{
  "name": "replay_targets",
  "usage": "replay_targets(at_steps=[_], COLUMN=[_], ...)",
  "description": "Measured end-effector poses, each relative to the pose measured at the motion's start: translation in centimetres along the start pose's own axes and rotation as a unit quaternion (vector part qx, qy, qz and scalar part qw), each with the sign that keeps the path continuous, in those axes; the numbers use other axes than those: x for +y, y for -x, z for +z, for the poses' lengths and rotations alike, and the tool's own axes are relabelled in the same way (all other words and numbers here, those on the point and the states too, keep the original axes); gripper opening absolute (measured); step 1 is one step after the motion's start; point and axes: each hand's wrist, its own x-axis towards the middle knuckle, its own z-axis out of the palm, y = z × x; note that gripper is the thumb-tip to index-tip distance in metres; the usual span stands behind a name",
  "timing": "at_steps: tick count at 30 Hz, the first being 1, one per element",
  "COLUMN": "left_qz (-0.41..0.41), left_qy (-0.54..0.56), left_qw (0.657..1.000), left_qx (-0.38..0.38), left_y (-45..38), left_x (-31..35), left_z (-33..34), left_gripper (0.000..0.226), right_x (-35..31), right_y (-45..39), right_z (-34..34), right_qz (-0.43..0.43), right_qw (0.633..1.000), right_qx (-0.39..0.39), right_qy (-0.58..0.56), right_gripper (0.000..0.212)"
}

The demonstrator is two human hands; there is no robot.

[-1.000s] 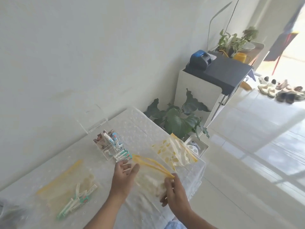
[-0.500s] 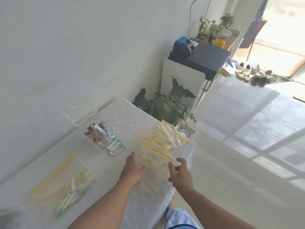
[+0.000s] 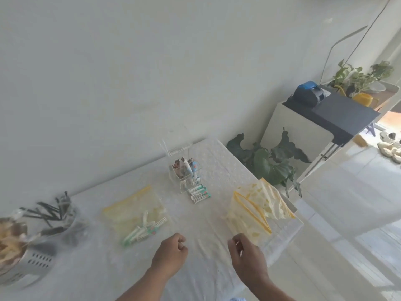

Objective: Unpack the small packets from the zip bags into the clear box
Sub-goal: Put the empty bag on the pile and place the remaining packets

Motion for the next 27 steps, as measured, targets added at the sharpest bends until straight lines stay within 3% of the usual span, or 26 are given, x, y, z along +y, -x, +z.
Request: replay_targets(at_steps=[4,9,12,17,22,27], left_qz=[-0.054,-0.122,-0.173,-0.232,-0.254,-0.248], left_qy=[0.017,0.049,0.070,0.091,0.093,0.093], left_qw=[0.998,0.986,0.974,0.954,0.946,0.946], left_qx=[0.041,0.099,0.126,0.166,0.176,0.185], left_y=[1.4,4.1,6.1,9.1,10.1,9.6], left_x=[-2.8,-5.4,-6.6,-8.4,-8.3,-7.0], left_z=[-1.5,-2.2,-2.0,-0.8,0.6,1.8], left_gripper=[0.015,0.012,0.015,0.019,0.018,0.016], right_x=[-6.8,-15.8,-18.8,-18.6,-17.2,-17.3], right_y=[-8.5,-19.1,-23.1,-26.5,-27.7,-29.0], right_z=[1.3,1.7,1.9,2.9,3.3,3.8], right_qz=[-0.104,-0.165,-0.231,-0.321,-0.339,-0.407], right_qw=[0.994,0.974,0.940,0.871,0.876,0.835], right_qx=[-0.018,-0.096,-0.127,-0.144,-0.142,-0.145], right_qy=[0.011,0.124,0.216,0.344,0.314,0.340], right_gripper=[0.007,0.033,0.045,0.035,0.040,0.030])
